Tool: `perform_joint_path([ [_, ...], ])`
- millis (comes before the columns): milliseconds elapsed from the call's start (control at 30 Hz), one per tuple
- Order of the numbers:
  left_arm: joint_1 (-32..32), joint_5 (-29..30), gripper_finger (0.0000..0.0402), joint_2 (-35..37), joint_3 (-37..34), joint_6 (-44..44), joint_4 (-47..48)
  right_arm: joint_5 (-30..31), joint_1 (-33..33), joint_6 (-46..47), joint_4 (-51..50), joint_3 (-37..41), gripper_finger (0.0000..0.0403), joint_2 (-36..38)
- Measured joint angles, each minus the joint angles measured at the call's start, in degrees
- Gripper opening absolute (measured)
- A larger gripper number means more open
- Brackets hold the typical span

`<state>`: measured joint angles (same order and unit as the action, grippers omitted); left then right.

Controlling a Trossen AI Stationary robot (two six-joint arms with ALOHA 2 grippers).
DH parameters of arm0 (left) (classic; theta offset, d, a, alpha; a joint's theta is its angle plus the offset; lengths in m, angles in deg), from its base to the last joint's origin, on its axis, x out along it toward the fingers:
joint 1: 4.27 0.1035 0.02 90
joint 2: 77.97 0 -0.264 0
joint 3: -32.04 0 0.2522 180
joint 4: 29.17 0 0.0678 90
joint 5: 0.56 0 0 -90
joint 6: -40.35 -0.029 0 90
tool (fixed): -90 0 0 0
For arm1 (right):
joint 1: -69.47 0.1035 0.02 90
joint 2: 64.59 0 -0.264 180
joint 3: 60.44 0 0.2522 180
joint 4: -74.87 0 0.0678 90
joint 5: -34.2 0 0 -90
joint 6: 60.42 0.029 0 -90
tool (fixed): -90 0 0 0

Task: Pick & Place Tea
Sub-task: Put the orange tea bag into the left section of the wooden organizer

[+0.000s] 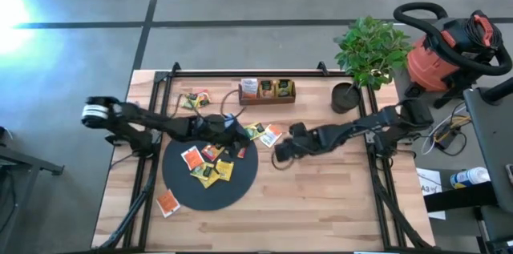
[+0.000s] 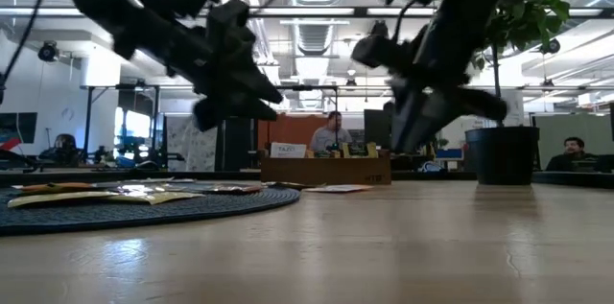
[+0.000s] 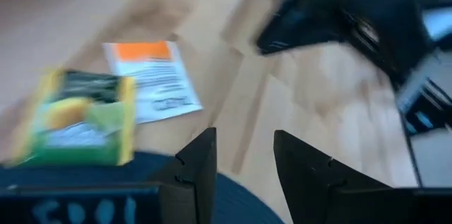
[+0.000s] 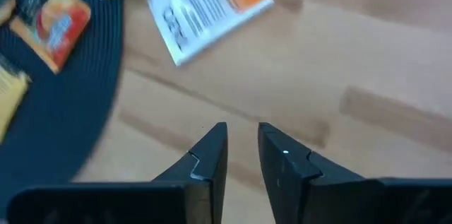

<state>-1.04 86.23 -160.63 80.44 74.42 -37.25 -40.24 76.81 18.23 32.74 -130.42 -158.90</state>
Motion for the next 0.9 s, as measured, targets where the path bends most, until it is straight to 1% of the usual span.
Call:
perform_joint_path([
  [67, 0.9, -4.2, 0.0135, -4.7, 2.9, -3.3, 0.0, -1.4, -2.4, -3.1, 3.0, 0.0, 0.0082, -1.0],
  [133, 1.6, -6.6, 0.0135, -9.1, 6.3, -6.1, 3.4, -2.0, -4.1, -4.4, 4.4, -0.1, 0.0082, -1.4],
  [200, 2.2, -6.7, 0.0135, -13.1, 10.2, -7.6, 8.3, -2.5, -5.5, -5.3, 4.8, -0.6, 0.0080, -1.6],
  [267, 2.8, -5.2, 0.0135, -16.3, 13.6, -9.4, 12.1, -2.6, -6.6, -6.1, 4.8, -1.0, 0.0076, -1.4],
  [367, 4.0, -3.0, 0.0135, -19.5, 17.3, -12.3, 14.2, -2.6, -7.7, -8.2, 5.1, -1.7, 0.0071, -1.4],
  [533, 6.8, -2.6, 0.0135, -21.4, 20.4, -13.1, 14.2, -3.8, -9.1, -12.0, 5.2, -2.1, 0.0069, -1.4],
  [667, 9.1, -2.7, 0.0135, -22.0, 20.6, -15.2, 13.6, -5.6, -9.8, -13.6, 5.2, -1.7, 0.0072, -1.4],
  [733, 10.4, -2.7, 0.0135, -22.1, 20.5, -16.5, 14.0, -5.6, -9.8, -14.1, 5.2, -1.6, 0.0073, -1.4],
  [900, 12.6, -3.4, 0.0135, -22.7, 20.4, -16.5, 14.0, -5.6, -9.8, -15.3, 5.3, -1.5, 0.0068, -1.5],
])
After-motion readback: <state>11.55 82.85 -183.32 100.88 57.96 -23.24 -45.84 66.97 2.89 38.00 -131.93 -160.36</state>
